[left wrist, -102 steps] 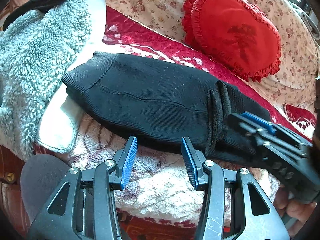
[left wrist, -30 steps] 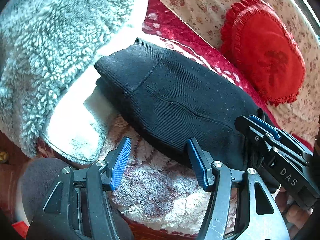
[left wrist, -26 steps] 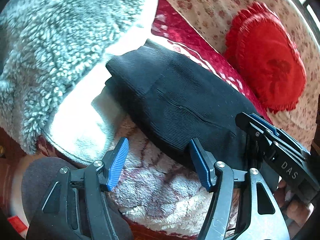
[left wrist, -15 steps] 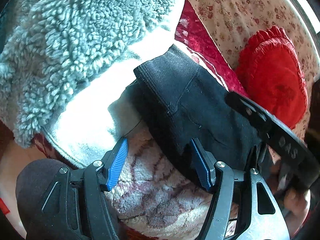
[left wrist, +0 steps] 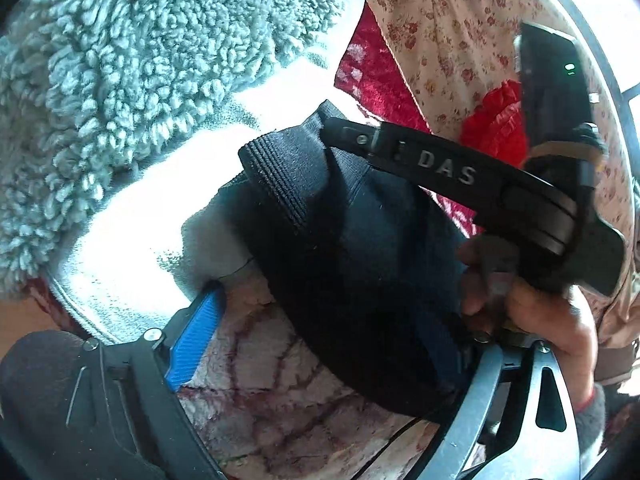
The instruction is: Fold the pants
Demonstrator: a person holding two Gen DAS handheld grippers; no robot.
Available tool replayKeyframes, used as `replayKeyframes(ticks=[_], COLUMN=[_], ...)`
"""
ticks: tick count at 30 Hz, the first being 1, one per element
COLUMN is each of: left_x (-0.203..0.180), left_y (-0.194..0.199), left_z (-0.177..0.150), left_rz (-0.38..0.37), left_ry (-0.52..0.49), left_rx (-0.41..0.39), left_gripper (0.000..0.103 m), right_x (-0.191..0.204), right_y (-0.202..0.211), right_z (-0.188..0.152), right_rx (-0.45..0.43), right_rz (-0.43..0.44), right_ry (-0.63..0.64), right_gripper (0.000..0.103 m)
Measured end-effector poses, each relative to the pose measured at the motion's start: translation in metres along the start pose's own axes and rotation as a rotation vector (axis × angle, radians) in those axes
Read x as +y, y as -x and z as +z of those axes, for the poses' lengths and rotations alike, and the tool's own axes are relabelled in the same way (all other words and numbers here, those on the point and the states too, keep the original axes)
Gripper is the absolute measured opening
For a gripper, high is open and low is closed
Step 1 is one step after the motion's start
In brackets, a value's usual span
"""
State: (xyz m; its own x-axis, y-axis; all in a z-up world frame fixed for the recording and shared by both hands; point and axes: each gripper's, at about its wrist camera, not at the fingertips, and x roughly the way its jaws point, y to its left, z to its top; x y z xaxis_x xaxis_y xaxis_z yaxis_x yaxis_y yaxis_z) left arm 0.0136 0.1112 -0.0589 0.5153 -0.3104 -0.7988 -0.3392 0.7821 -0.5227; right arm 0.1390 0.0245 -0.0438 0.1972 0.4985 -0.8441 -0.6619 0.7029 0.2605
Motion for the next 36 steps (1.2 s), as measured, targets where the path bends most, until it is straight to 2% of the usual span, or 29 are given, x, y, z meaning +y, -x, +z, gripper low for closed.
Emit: replayKeyframes(ticks=[2, 3, 4, 5, 6, 7, 8, 12, 13, 16, 18, 20, 21, 22, 24, 27, 29, 33, 36], left_x=[-0.001, -0.001, -0.001, -0.001, 0.000, 0.000, -0.001, -0.034, -0.050, -0.087, -0.110, -0.132, -0.138, -0.143, -0.151, -0.156, -0.158, -0.157, -0.153], left_y=[0.000, 0.000, 0.001, 0.003, 0.005, 0.007, 0.009, 0.041, 0.054, 0.075, 0.075, 0.064, 0.058, 0.050, 0.033, 0.022, 0.019, 0.011, 0.010], left_z=[-0.001, -0.001, -0.001, 0.001, 0.001, 0.004, 0.004, -0.009, -0.016, -0.042, -0.065, -0.093, -0.103, -0.112, -0.126, -0.135, -0.135, -0.138, -0.138], left_rz=[-0.003, -0.007, -0.008, 0.006, 0.006, -0.010, -0.021, -0.038, -0.057, -0.074, -0.083, -0.055, -0.042, -0.037, -0.028, 0.002, 0.014, 0.047, 0.046], left_ry=[0.002, 0.003, 0.006, -0.001, -0.010, -0.012, -0.014, -0.170, -0.243, -0.408, -0.504, -0.613, -0.649, -0.679, -0.720, -0.751, -0.757, -0.767, -0.762], left_rx=[-0.019, -0.030, -0.047, -0.062, -0.060, -0.062, -0.072, -0.186, -0.221, -0.279, -0.272, -0.257, -0.248, -0.227, -0.178, -0.163, -0.167, -0.155, -0.148], left_gripper=[0.093, 0.088, 0.078, 0.044, 0.024, 0.024, 0.019, 0.015, 0.015, 0.015, 0.015, 0.015, 0.015, 0.015, 0.015, 0.015, 0.015, 0.015, 0.015], right_x=[-0.004, -0.007, -0.009, -0.009, -0.009, -0.010, -0.011, -0.014, -0.016, -0.032, -0.046, -0.067, -0.078, -0.086, -0.102, -0.109, -0.110, -0.108, -0.099], right_y=[-0.004, -0.004, -0.002, -0.001, 0.004, 0.010, 0.017, 0.066, 0.082, 0.138, 0.169, 0.191, 0.199, 0.202, 0.208, 0.221, 0.223, 0.207, 0.226], right_z=[0.001, 0.000, -0.001, -0.003, -0.005, -0.007, -0.009, -0.016, -0.020, -0.037, -0.056, -0.082, -0.095, -0.108, -0.136, -0.165, -0.172, -0.179, -0.189], right_rx=[-0.003, -0.018, -0.028, -0.035, -0.051, -0.065, -0.080, -0.179, -0.207, -0.291, -0.348, -0.375, -0.371, -0.366, -0.356, -0.384, -0.394, -0.343, -0.446], right_rz=[0.033, 0.062, 0.074, 0.073, 0.076, 0.089, 0.097, 0.125, 0.130, 0.117, 0.101, 0.071, 0.076, 0.091, 0.125, 0.105, 0.112, 0.154, 0.160], right_ry=[-0.020, -0.043, -0.055, -0.058, -0.061, -0.067, -0.073, -0.095, -0.099, -0.154, -0.234, -0.349, -0.423, -0.473, -0.578, -0.636, -0.650, -0.691, -0.693], right_gripper=[0.047, 0.039, 0.032, 0.028, 0.019, 0.016, 0.015, 0.013, 0.013, 0.013, 0.016, 0.037, 0.055, 0.057, 0.057, 0.057, 0.058, 0.059, 0.059])
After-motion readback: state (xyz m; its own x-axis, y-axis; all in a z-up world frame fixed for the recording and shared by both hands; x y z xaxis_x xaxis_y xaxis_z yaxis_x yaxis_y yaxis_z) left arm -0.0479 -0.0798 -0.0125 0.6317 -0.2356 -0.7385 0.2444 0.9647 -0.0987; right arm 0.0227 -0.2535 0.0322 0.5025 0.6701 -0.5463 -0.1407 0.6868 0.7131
